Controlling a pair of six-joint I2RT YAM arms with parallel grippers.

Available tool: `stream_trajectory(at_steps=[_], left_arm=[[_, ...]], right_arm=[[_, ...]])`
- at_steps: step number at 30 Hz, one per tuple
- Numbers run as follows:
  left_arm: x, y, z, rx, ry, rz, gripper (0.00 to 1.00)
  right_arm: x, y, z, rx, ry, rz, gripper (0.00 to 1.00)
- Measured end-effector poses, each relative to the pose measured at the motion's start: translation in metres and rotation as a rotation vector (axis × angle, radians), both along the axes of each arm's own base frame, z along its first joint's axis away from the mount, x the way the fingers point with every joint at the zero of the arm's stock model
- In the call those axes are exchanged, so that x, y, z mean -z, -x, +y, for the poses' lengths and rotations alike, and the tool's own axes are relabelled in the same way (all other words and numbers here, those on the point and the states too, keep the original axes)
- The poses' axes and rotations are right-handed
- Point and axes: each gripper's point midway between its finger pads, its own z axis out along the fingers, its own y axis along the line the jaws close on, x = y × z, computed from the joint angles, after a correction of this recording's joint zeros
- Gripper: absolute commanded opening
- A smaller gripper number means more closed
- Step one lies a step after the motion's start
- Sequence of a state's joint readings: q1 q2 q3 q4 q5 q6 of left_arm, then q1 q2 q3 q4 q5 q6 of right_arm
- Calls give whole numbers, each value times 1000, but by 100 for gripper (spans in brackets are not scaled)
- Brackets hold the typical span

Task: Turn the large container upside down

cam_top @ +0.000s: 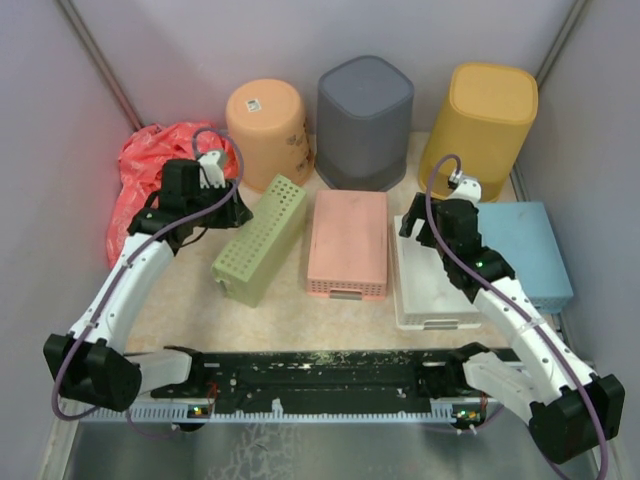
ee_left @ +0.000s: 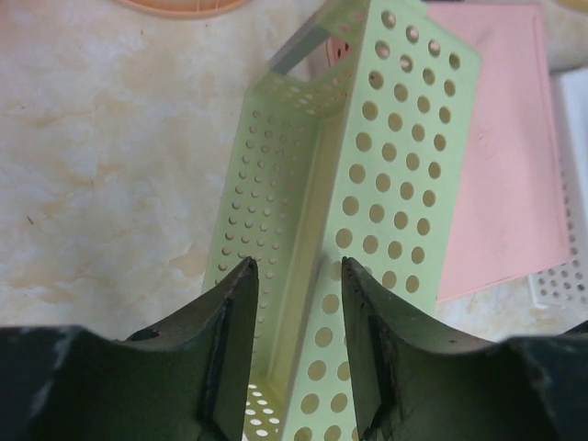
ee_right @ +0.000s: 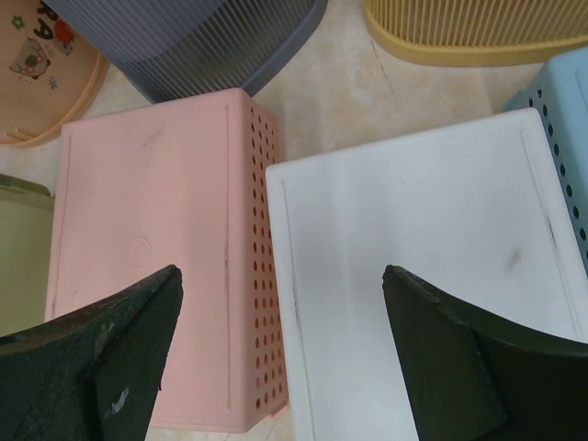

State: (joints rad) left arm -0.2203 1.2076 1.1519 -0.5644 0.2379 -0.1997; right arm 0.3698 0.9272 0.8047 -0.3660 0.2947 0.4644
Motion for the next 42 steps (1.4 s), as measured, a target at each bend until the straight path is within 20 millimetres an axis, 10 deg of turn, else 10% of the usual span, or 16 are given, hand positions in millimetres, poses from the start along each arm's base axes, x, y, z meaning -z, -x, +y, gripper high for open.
stream_trajectory(at_steps=[11,25,42], left_arm=[[14,-4,-4,13,-87,11,1],[20,-20,66,-140,202,75,0],[38,-17,96,-110,657,246,0]], right_arm=[[-9,-2,3,-9,-8,-12,90],[-14,-5,4,-19,11,0,90],[-3,-8,5,-23,27,45,89]])
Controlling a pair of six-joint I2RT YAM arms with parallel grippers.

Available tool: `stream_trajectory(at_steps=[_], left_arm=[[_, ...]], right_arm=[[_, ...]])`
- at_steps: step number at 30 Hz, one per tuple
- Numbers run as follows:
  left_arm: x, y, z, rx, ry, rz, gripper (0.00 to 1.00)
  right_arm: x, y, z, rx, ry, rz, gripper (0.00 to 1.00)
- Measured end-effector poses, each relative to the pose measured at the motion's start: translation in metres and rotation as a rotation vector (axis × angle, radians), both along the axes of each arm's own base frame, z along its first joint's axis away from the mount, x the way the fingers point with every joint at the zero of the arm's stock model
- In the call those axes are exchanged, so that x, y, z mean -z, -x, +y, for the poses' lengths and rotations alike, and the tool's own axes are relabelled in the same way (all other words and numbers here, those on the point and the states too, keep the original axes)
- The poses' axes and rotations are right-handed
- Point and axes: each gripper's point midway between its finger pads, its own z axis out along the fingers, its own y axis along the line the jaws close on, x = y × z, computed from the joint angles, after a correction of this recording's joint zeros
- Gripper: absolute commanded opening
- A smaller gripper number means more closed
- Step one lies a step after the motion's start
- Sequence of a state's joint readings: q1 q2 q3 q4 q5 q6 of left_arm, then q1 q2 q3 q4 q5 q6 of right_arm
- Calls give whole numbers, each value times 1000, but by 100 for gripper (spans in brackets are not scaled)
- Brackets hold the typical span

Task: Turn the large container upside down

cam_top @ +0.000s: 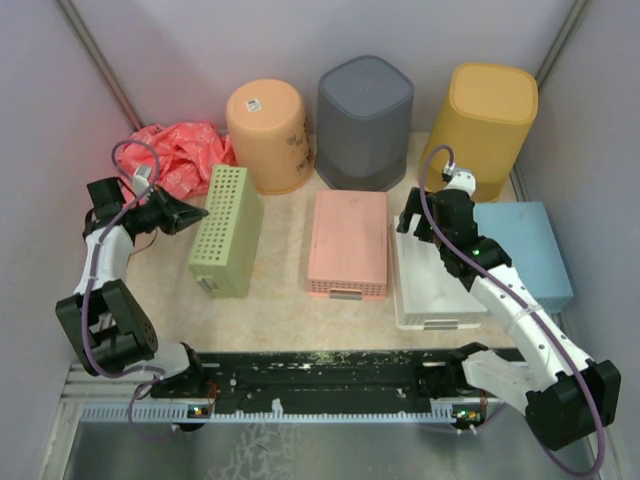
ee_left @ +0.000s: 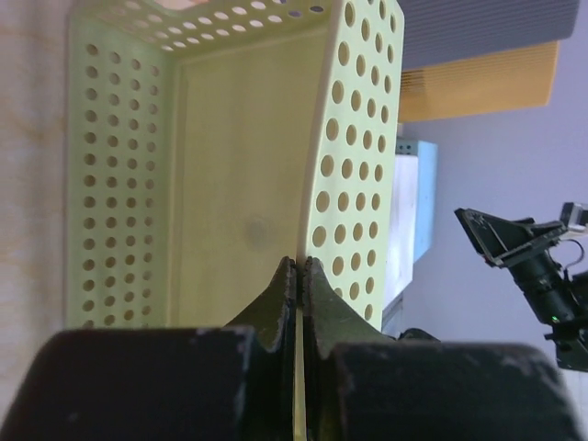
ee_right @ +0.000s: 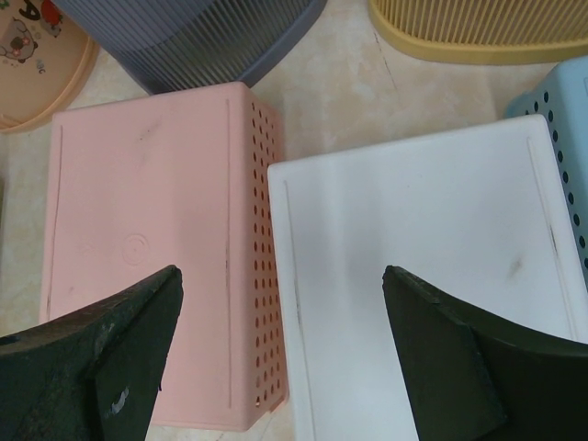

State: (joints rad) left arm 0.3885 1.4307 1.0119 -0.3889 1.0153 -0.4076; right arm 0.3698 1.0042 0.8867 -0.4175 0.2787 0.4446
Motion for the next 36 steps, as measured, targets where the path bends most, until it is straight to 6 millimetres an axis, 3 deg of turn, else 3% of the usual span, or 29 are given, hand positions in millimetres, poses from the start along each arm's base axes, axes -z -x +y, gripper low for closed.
stream_trajectory(at_steps=[8,14,19,23,29,32,36], left_arm=[[-3,-8,25,-105,-172,7,0],[9,-15,61,-237,-355,47,1],[68,5,86,-294,-470,303,21],[82,15,91,-287,-519,369,39],[81,13,66,-206,-552,346,56],[69,11,43,-165,-587,293,64],[36,9,-27,-38,-660,132,66]], right_arm=[[0,0,0,0,2,2,90],[4,-1,0,-3,11,11,89],[4,-1,0,-3,12,12,90],[4,-1,0,-2,12,12,89],[4,0,-1,1,13,11,89],[4,0,-1,2,12,8,89],[5,2,-2,0,12,8,92]])
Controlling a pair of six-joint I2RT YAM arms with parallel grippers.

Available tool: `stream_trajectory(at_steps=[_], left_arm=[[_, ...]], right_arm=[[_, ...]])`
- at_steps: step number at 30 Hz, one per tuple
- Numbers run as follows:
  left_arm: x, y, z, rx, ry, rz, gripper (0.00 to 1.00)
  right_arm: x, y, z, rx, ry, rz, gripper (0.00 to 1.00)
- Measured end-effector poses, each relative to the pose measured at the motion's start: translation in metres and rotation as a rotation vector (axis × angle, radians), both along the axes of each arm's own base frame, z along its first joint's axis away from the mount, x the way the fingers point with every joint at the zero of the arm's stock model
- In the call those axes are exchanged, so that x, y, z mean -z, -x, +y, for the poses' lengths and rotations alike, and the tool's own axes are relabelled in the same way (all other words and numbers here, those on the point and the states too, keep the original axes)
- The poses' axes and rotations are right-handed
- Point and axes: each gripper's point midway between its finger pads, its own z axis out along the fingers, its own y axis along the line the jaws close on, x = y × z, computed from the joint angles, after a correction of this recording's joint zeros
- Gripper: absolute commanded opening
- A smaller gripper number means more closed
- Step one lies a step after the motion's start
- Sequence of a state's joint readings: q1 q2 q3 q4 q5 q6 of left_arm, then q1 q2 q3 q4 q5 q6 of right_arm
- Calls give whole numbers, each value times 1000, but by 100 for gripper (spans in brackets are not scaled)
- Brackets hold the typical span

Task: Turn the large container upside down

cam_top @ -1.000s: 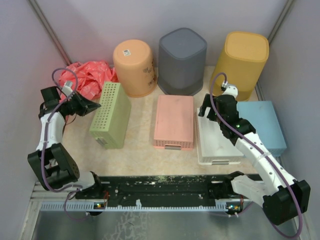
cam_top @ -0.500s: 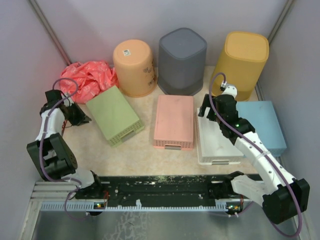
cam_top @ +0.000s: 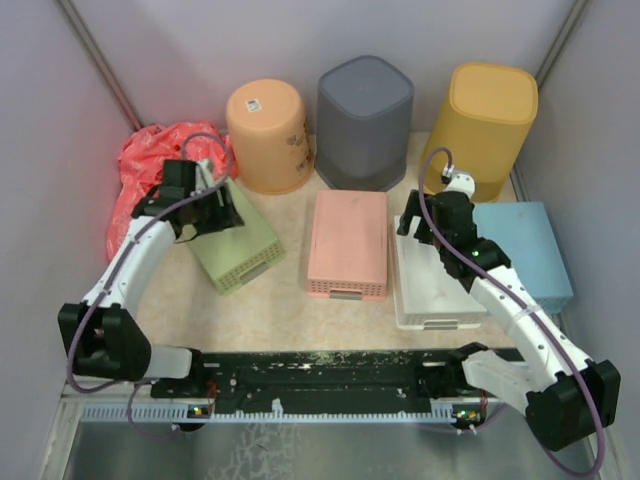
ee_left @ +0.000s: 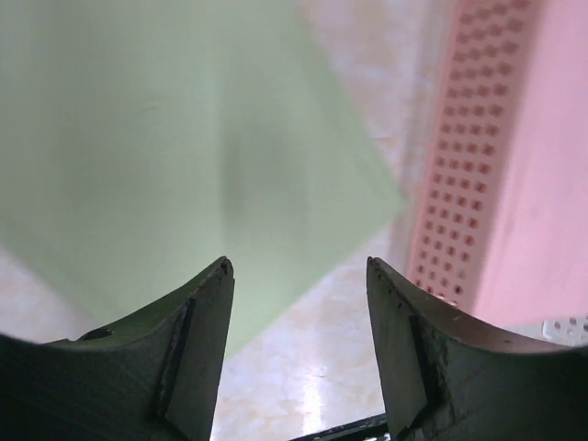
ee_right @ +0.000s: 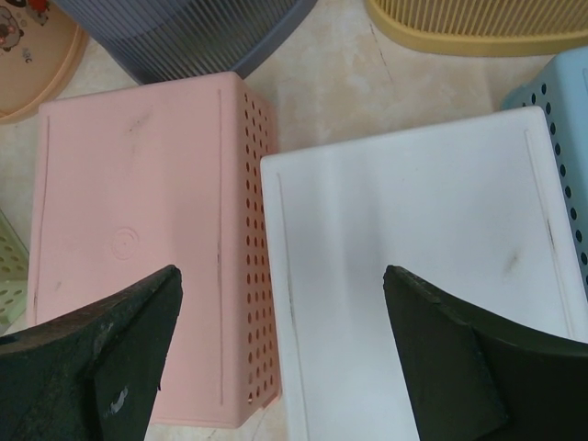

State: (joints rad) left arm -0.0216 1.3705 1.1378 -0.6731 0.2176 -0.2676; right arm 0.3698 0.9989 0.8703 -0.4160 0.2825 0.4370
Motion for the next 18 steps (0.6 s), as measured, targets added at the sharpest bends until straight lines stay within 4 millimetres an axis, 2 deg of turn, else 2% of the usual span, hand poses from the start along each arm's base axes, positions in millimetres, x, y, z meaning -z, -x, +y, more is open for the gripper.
stream_trajectory(at_steps=[5,7,9,12,15,18], left_arm=[[-38,5,-92,204,-64,-128,75],[-47,11,-124,267,-68,-179,83],[-51,20,-150,324,-65,-212,98],[-56,28,-179,380,-60,-260,100],[-55,27,-200,414,-47,-294,100],[-49,22,-210,432,-35,-307,100]], right_arm=[[7,2,1,-20,18,28,98],[16,5,1,-28,35,71,98],[25,10,-1,-22,52,127,98],[24,13,-5,16,57,178,98],[3,10,-6,29,41,136,98],[-21,11,-10,35,17,30,98]])
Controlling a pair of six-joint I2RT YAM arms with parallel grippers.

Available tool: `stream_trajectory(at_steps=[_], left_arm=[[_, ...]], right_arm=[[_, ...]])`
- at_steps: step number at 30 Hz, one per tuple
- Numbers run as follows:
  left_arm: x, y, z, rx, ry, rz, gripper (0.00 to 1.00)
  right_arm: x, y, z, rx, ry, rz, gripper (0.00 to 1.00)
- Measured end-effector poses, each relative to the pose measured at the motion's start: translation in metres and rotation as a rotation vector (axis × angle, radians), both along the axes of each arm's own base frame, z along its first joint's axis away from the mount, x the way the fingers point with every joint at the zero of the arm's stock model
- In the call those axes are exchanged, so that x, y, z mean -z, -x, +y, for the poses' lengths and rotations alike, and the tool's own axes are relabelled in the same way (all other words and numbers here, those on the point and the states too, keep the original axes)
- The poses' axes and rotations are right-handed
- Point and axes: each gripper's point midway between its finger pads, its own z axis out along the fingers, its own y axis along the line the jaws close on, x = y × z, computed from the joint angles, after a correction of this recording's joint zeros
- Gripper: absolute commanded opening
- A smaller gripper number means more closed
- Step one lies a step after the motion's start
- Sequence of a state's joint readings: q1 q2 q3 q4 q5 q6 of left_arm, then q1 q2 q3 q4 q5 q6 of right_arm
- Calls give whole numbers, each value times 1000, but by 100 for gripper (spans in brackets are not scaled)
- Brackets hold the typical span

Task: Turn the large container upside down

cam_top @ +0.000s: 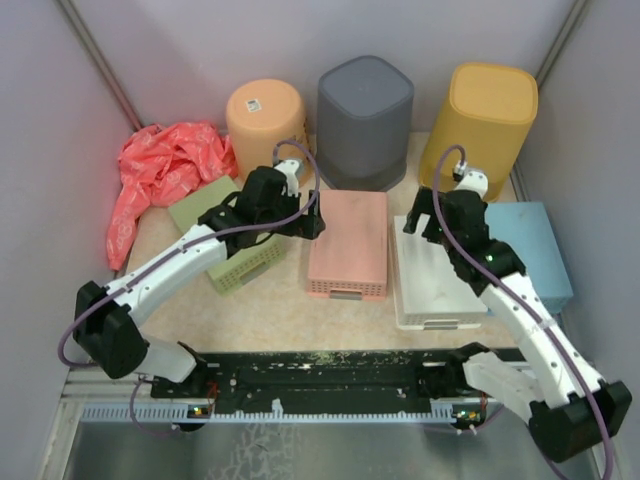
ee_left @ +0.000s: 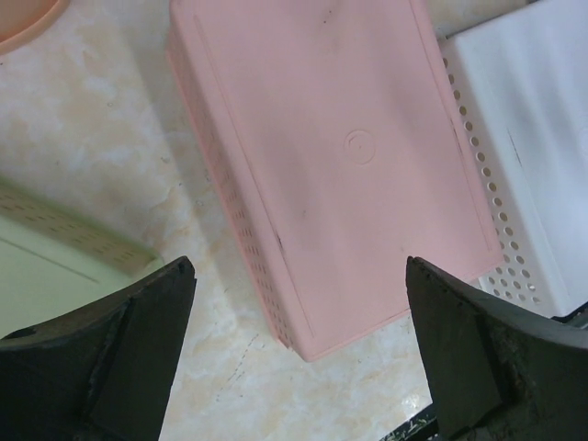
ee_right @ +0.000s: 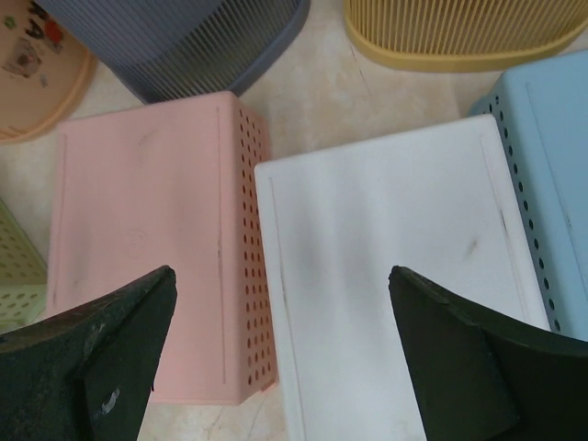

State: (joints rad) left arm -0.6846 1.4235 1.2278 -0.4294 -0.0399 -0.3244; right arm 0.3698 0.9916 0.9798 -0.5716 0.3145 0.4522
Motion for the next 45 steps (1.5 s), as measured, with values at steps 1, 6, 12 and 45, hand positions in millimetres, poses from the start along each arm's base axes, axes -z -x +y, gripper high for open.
stream_trajectory(at_steps=[1,6,12,45], left_arm=[[0,-1,-2,5,6,-5,100],[-6,-1,-5,18,65,-77,100],[-26,14,15,-34,181,-211,100],[-48,16,49,-173,264,-348,100]], right_arm=[[-6,3,-2,-1,-5,-36,98],[-20,24,-11,-2,-68,-231,98],[-27,16,-17,45,-60,-259,98],[-39,-6,-26,3,-267,-141,98]])
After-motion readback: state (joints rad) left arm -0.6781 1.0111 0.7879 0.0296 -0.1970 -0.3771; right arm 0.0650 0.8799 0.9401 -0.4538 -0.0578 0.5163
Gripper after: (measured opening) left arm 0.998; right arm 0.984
